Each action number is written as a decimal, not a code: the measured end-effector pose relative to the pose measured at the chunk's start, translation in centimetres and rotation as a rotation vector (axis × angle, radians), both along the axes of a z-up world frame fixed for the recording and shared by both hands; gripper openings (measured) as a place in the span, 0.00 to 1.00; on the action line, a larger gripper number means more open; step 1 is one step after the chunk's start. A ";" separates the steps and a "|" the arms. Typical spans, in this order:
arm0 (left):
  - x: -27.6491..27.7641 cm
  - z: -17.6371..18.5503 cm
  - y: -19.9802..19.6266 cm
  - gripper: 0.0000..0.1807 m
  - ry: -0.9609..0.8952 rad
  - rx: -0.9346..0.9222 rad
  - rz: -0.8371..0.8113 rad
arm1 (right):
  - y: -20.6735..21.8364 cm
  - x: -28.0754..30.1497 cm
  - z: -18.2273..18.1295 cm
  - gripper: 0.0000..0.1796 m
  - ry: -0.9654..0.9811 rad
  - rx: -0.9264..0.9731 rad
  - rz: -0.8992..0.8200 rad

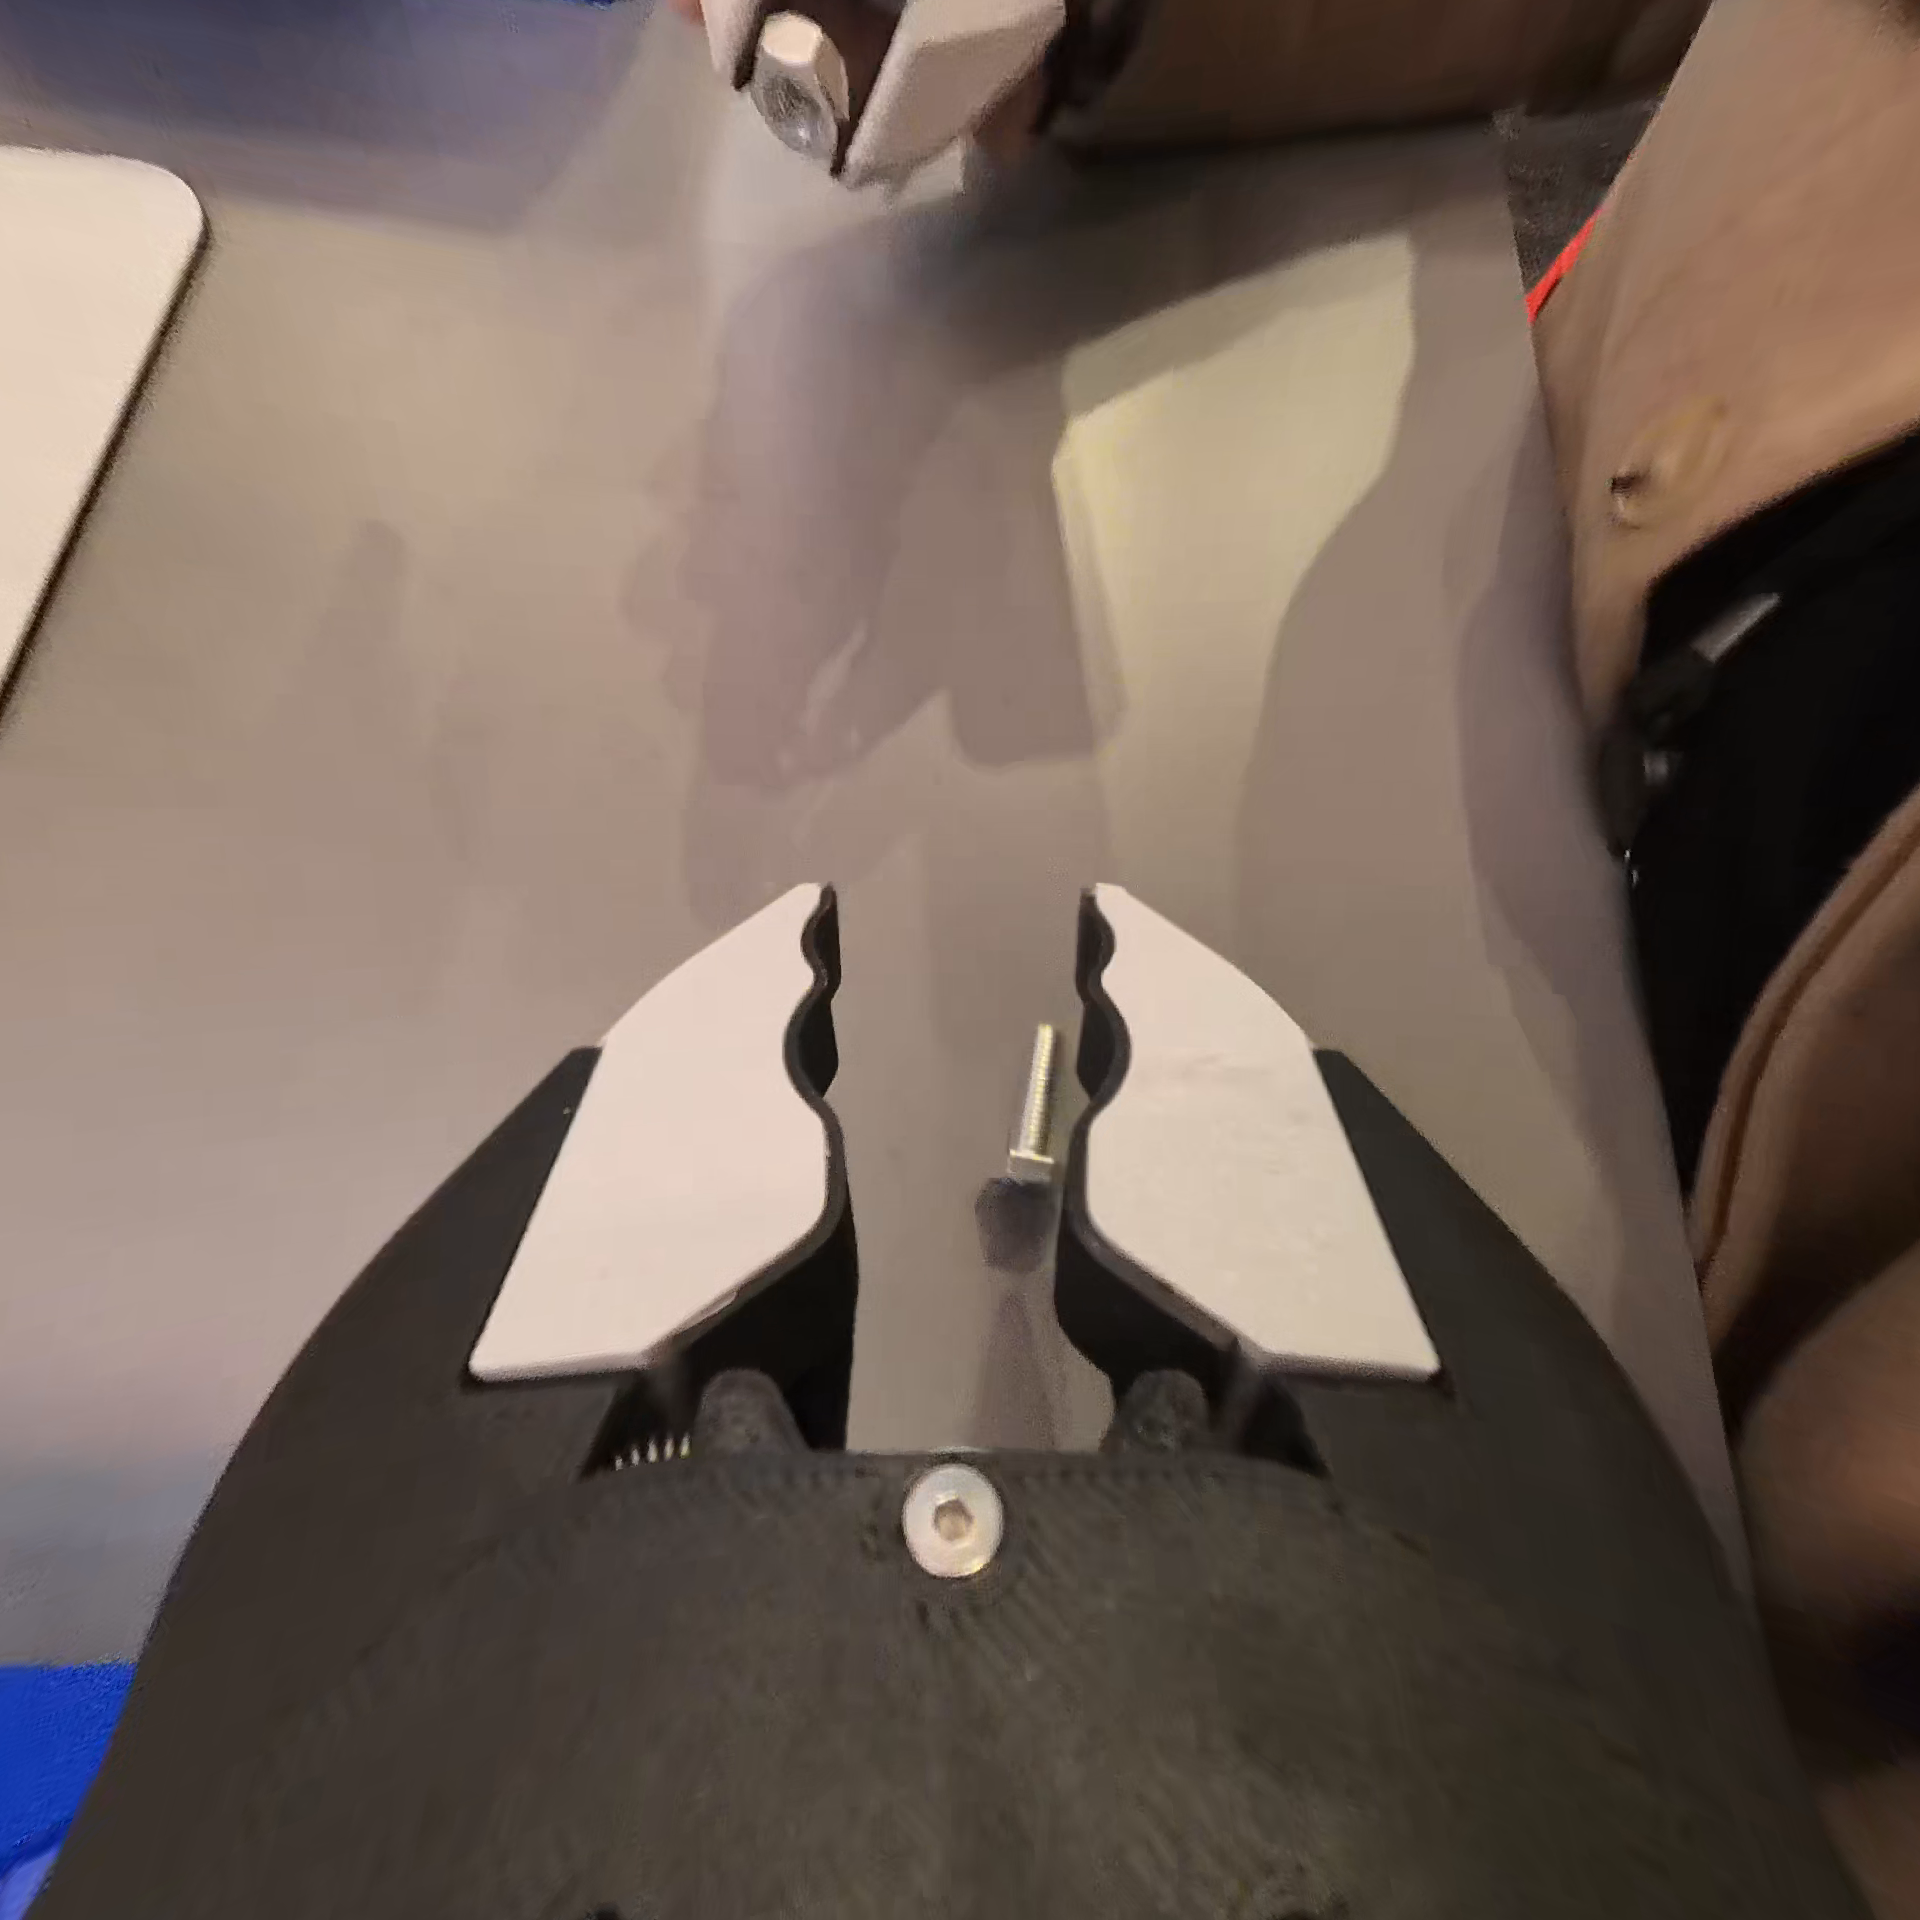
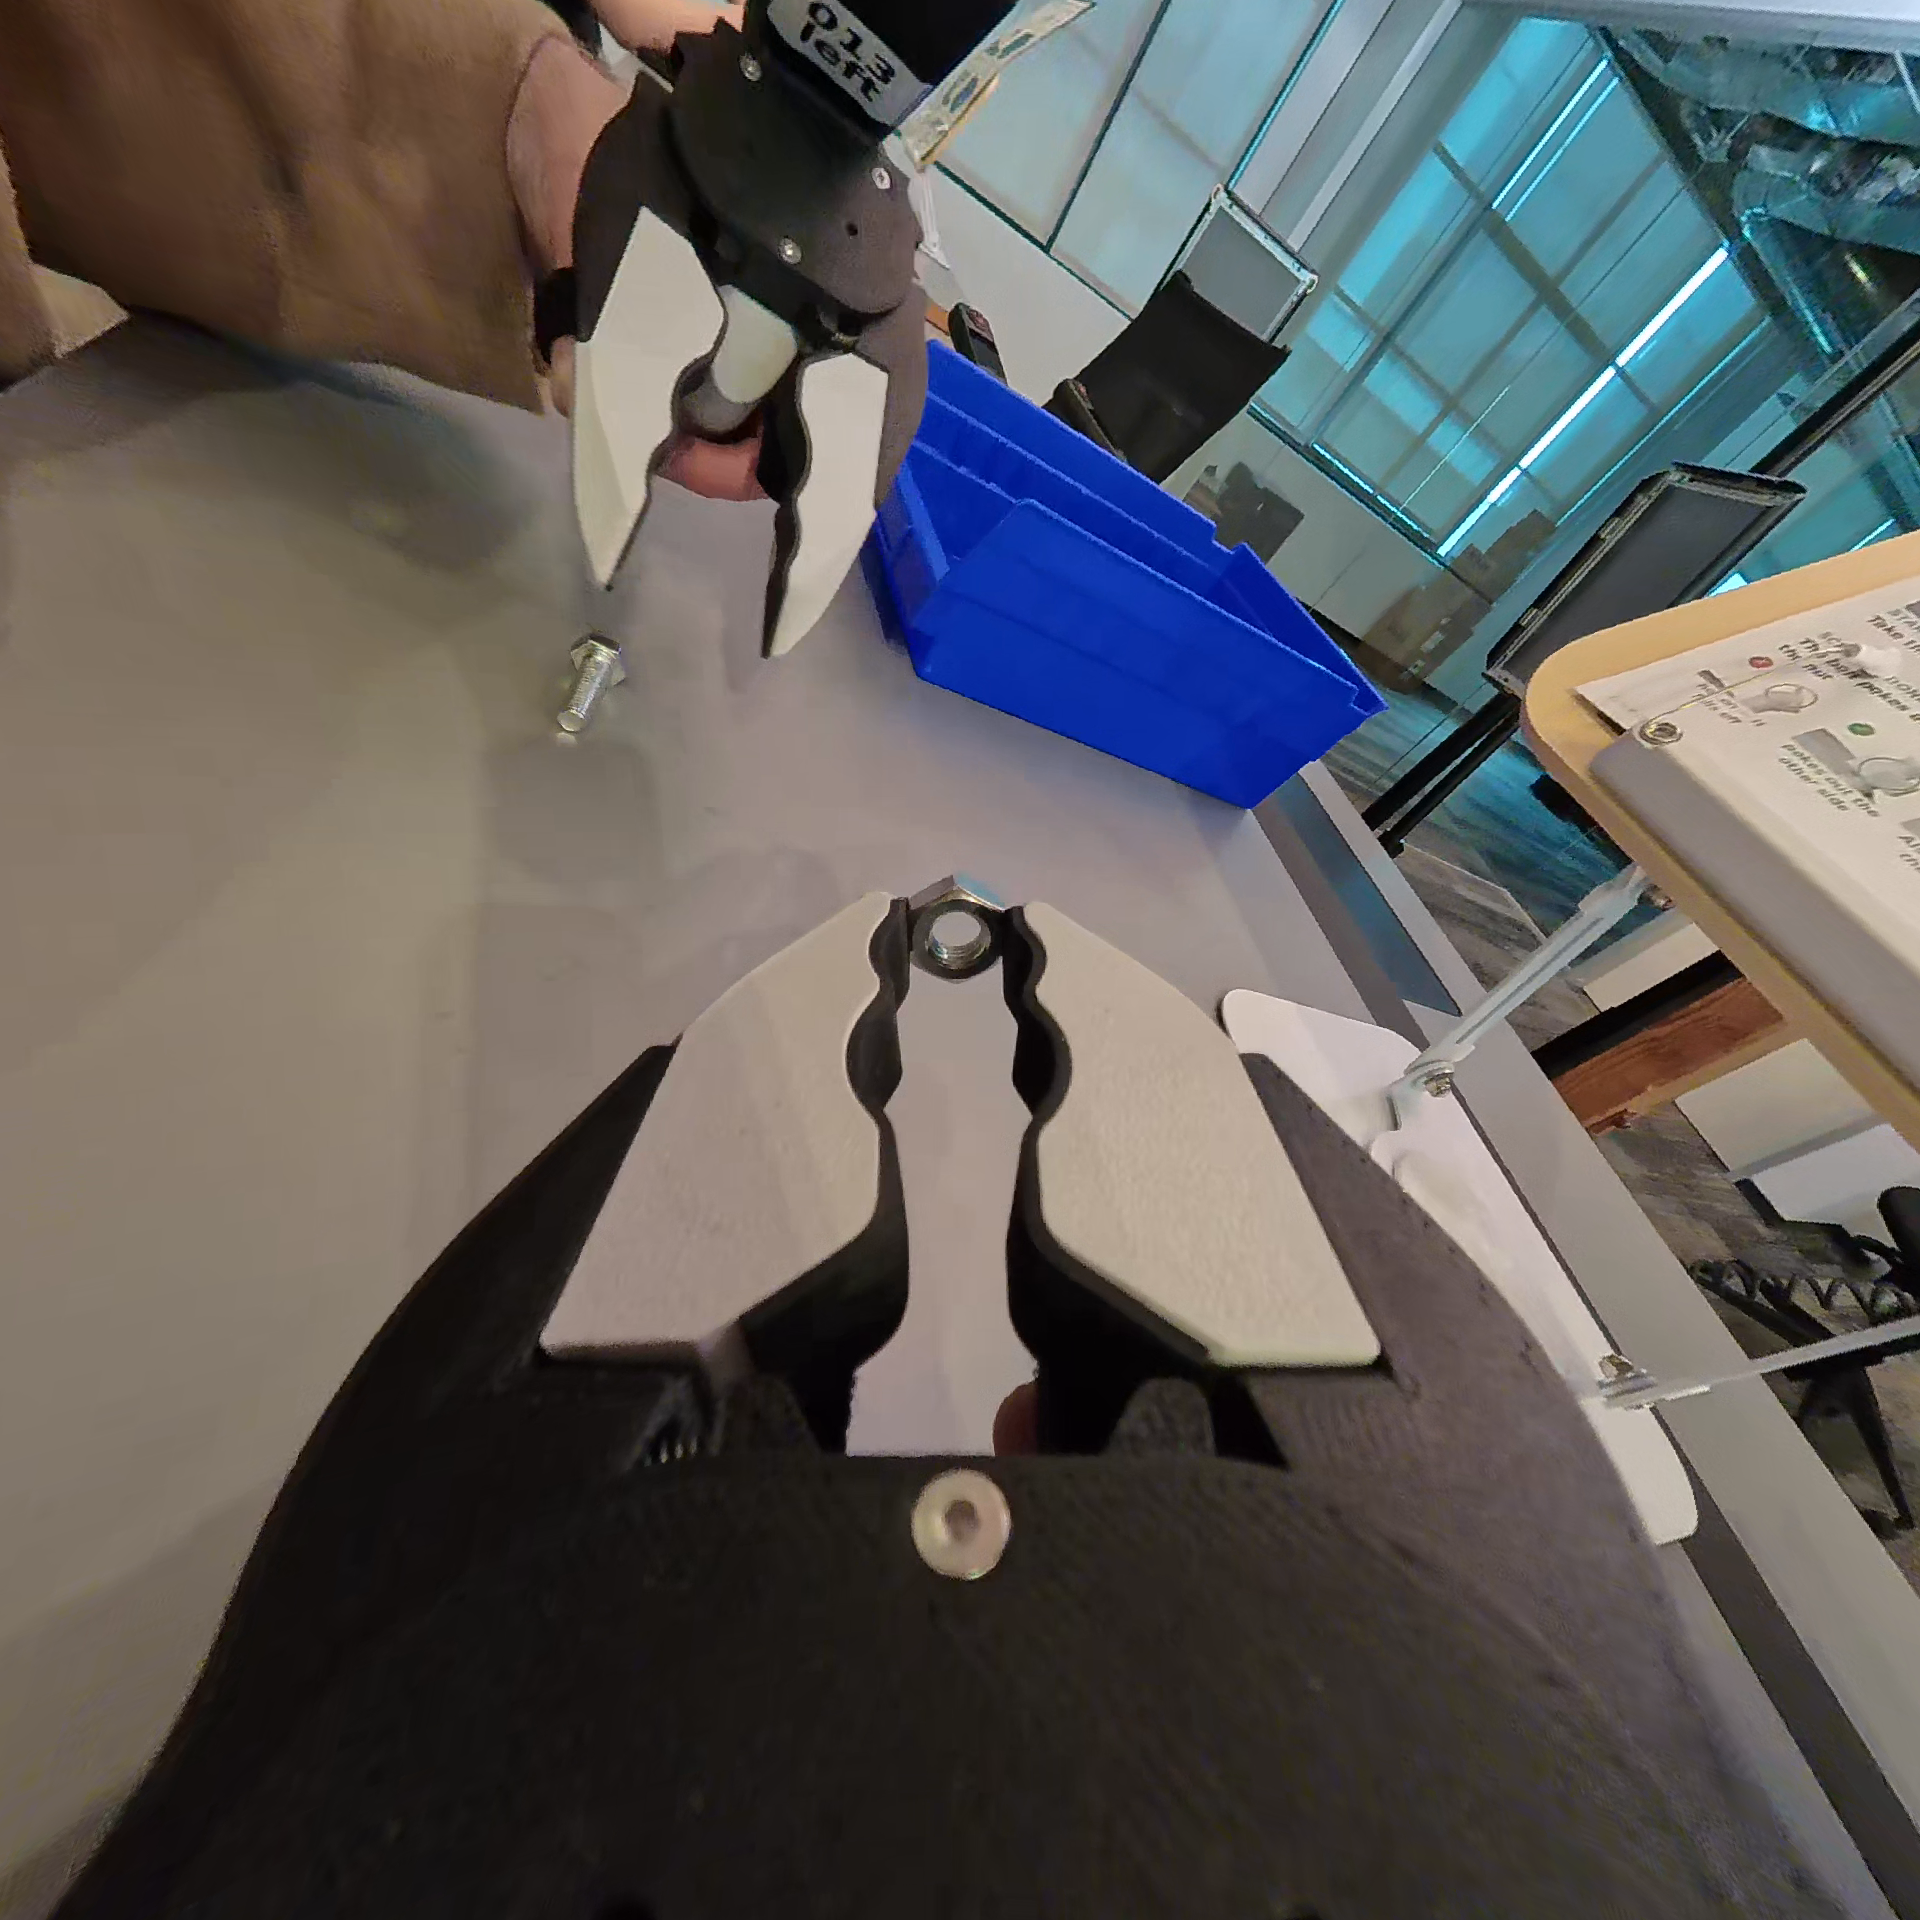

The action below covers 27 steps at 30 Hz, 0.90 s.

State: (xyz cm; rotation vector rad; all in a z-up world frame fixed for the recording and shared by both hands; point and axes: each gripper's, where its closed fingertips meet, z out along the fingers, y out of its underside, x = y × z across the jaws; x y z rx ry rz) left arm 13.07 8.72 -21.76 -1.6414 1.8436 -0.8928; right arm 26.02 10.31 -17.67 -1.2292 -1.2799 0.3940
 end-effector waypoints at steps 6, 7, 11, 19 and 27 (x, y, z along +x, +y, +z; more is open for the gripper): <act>-2.4 -3.2 -1.4 0.24 0.156 -0.002 -0.042 | 0.0 0.0 -0.2 0.10 -0.003 -0.008 0.004; -3.0 -3.8 -1.5 0.24 0.191 -0.005 -0.039 | 0.0 0.0 -0.3 0.10 -0.006 -0.011 0.006; -4.4 -5.3 -1.5 0.22 0.246 -0.006 -0.004 | -0.1 -0.1 -0.6 0.10 -0.016 -0.017 0.012; -3.6 -5.7 -1.6 0.09 0.208 -0.020 -0.014 | -0.3 -0.3 -0.9 0.10 -0.025 -0.027 0.021; -2.4 -5.0 -0.2 0.07 0.155 0.056 0.028 | -0.3 -0.3 -0.9 0.10 -0.038 -0.021 0.014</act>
